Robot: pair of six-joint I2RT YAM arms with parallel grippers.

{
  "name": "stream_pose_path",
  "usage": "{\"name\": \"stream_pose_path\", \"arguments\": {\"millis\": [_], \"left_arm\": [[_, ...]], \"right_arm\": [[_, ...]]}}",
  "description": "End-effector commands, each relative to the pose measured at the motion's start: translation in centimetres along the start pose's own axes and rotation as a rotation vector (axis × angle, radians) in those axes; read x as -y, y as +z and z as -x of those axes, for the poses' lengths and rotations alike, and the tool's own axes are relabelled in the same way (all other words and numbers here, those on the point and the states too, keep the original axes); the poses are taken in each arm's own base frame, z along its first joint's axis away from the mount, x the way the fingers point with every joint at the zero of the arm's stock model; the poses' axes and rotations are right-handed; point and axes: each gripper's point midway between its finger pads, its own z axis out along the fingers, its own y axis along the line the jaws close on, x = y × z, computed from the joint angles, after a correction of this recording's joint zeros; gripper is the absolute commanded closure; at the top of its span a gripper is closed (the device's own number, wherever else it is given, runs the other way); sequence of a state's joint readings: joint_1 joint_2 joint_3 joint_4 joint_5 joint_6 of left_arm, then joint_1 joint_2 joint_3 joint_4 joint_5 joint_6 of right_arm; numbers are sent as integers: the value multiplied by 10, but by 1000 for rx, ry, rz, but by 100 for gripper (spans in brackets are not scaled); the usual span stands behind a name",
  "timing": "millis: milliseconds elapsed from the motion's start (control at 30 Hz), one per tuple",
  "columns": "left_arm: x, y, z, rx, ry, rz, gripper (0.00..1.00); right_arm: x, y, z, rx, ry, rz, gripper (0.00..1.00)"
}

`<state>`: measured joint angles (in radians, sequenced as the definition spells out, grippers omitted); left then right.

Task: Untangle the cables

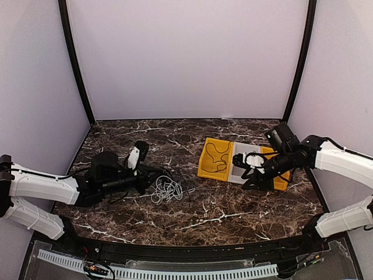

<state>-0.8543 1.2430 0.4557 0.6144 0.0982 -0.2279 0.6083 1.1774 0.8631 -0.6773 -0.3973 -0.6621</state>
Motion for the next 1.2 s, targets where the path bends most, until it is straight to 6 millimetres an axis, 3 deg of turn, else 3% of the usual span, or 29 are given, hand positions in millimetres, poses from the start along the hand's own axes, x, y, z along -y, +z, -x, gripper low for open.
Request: {"name": "stream_pose_path", "arguments": {"millis": [0,67,167,500,800,1167], "left_arm": [[6,8,-1,-27,8,-40,99],[8,12,-2,-36,2,-54,99],[10,12,-4,-39,-4,-64,99],[12,3,-6,-23,-47,-78,98],[13,-3,-2,9,-54,-77,98],[13,-3,-2,8,-53,-77,98]], "right_arm": [[20,-18,72,185,-71,-28,56],[23,-14,97,224,-73,4,56],[26,8,124,217,-84,63,56],[2,71,178,164,-112,254,48],[-9,102,174,148,-130,328,49],[-14,104,180,171,-118,359,60]]}}
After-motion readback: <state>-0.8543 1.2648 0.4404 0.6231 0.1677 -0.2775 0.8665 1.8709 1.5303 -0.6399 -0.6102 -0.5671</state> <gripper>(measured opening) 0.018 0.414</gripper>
